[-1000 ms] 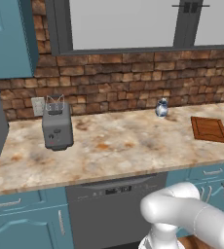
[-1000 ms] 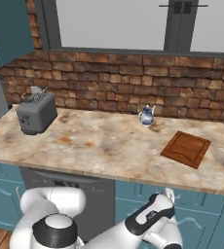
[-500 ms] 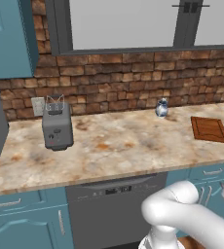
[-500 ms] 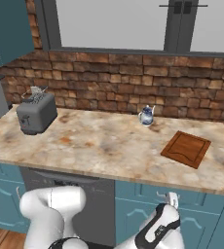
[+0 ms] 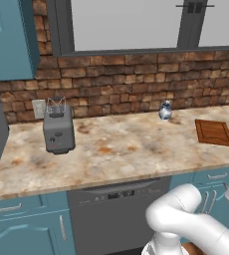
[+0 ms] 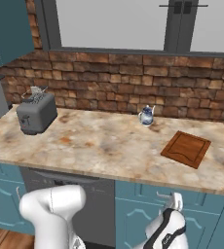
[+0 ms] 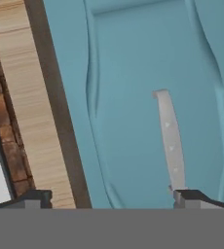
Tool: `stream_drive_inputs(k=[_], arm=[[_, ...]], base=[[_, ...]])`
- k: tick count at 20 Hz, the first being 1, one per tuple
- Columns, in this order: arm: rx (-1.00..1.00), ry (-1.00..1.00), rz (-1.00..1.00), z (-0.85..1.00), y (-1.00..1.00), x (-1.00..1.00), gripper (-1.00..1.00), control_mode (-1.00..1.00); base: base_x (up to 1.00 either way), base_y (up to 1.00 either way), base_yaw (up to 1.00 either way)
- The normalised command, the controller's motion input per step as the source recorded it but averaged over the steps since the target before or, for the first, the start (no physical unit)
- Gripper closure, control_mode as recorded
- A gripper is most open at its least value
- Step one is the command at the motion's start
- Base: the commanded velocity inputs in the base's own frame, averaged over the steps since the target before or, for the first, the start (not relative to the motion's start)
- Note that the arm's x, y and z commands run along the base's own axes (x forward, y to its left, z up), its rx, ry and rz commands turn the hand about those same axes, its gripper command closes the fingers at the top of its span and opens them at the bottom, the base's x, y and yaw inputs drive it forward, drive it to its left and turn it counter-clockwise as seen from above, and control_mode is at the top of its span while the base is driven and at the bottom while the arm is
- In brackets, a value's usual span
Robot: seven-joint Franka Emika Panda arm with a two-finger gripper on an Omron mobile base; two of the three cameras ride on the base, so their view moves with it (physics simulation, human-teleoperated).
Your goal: Open the drawer on the right and place the cutting tools on the cutting board.
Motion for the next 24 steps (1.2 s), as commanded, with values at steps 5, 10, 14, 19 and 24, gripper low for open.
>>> stream_drive_inputs(k=[5, 10, 14, 19, 24], arm=[[0.0, 0.0, 0.0, 0.0, -0.06, 0.27, -1.0, -1.0], [0.0, -0.01, 0.0, -0.25, 0.0, 0.09, -1.0, -1.0], [0.0, -0.05, 0.0, -0.44, 0.0, 0.07, -1.0, -1.0], [0.0, -0.04, 0.0, -0.41, 0.0, 0.13, -1.0, -1.0], [0.0, -0.02, 0.0, -0.22, -0.04, 0.19, -1.0, -1.0]], base=[[0.0, 0.0, 0.0], [0.0, 0.0, 0.0], [0.0, 0.0, 0.0], [0.0, 0.0, 0.0], [0.0, 0.0, 0.0]])
